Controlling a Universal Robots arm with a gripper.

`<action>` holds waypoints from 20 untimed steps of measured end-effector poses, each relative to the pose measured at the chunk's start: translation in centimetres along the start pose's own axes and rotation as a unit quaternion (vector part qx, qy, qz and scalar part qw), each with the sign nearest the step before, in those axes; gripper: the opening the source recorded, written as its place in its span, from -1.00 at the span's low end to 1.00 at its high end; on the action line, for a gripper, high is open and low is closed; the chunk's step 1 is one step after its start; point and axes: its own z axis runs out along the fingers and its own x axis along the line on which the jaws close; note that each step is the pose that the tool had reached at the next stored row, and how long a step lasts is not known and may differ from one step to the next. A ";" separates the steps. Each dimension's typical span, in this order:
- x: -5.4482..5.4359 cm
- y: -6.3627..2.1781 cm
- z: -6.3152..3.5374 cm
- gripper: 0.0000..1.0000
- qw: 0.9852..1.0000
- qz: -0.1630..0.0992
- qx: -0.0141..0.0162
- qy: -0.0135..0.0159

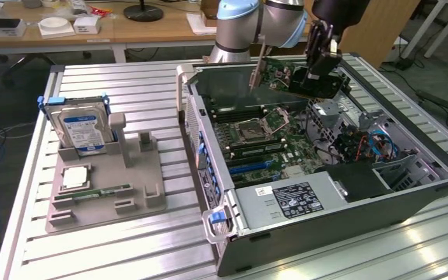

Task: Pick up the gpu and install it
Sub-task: 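Insert the gpu into the slot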

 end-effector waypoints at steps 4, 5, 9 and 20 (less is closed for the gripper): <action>0.0 -0.02 0.03 -0.47 1.000 -0.030 0.000 0.000; 0.0 -0.02 0.04 -0.47 0.999 -0.037 0.000 0.000; 0.0 -0.03 0.07 -0.47 0.998 -0.063 0.000 0.001; 0.0 -0.05 0.17 -0.47 0.991 -0.132 0.003 0.001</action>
